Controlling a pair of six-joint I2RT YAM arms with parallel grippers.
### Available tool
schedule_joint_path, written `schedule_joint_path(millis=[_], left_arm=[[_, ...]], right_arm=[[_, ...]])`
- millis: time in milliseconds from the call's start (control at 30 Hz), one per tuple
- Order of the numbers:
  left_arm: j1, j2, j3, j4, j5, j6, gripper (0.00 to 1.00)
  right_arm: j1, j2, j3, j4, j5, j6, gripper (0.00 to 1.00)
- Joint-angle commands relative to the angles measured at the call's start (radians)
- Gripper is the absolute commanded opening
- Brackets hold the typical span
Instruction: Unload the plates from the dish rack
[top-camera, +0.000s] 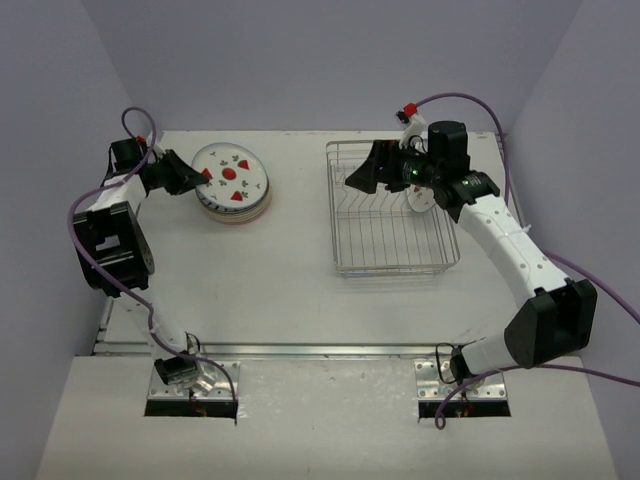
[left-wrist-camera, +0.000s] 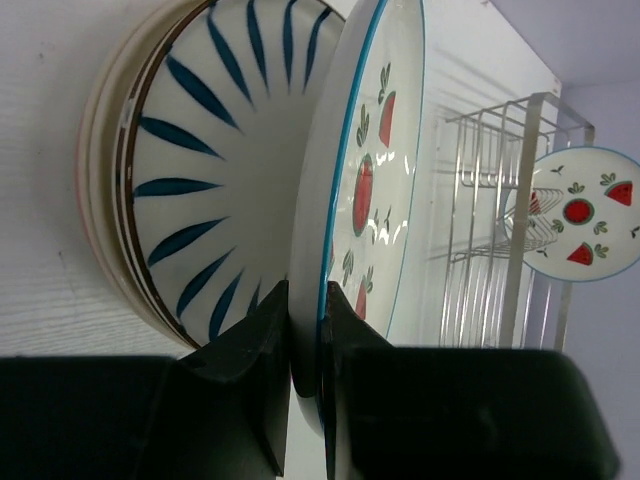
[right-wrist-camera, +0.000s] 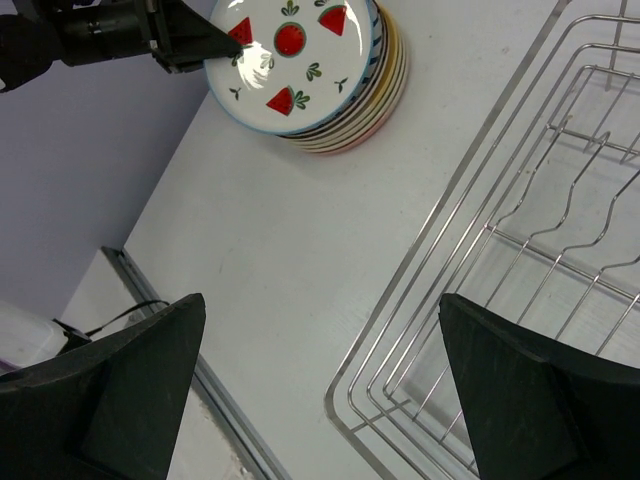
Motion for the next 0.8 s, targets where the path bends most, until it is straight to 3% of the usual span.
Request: schedule_joint_path(millis=[0, 100, 167, 333, 433, 600, 767], left_arm=[[0.002, -0.002, 0.075, 0.045, 0.017, 0.008, 0.0], [0.001, 0.004, 0.082, 0.037, 0.003, 0.021, 0.02], [0.002, 0.01, 0.091, 0.024, -0.008, 0.035, 0.12], [0.001, 0.001, 0.108, -0.022, -0.089, 0.092, 0.5], [0.002, -0.02, 0.106, -0.045, -0.166, 0.13, 0.66], [-0.009, -0.065, 0.088, -0.073, -0.315, 0.201, 0.8], [-0.064, -0.126, 0.055, -0.072, -0.522, 0.33, 0.83]], right_arm=[[0.003, -0.028, 0.004, 0.015, 0.008, -0.025, 0.99], [0.003, -0.03, 0.001, 0.016, 0.007, -0.025, 0.99], [0.004, -0.029, -0.001, 0.015, 0.006, -0.026, 0.99], [0.005, -0.028, 0.003, 0.013, 0.006, -0.03, 0.99], [0.003, -0.03, 0.008, 0.009, 0.015, -0.031, 0.99], [0.005, -0.028, 0.02, 0.0, 0.035, -0.042, 0.99], [0.004, -0.037, 0.025, -0.023, 0.165, -0.08, 0.99]])
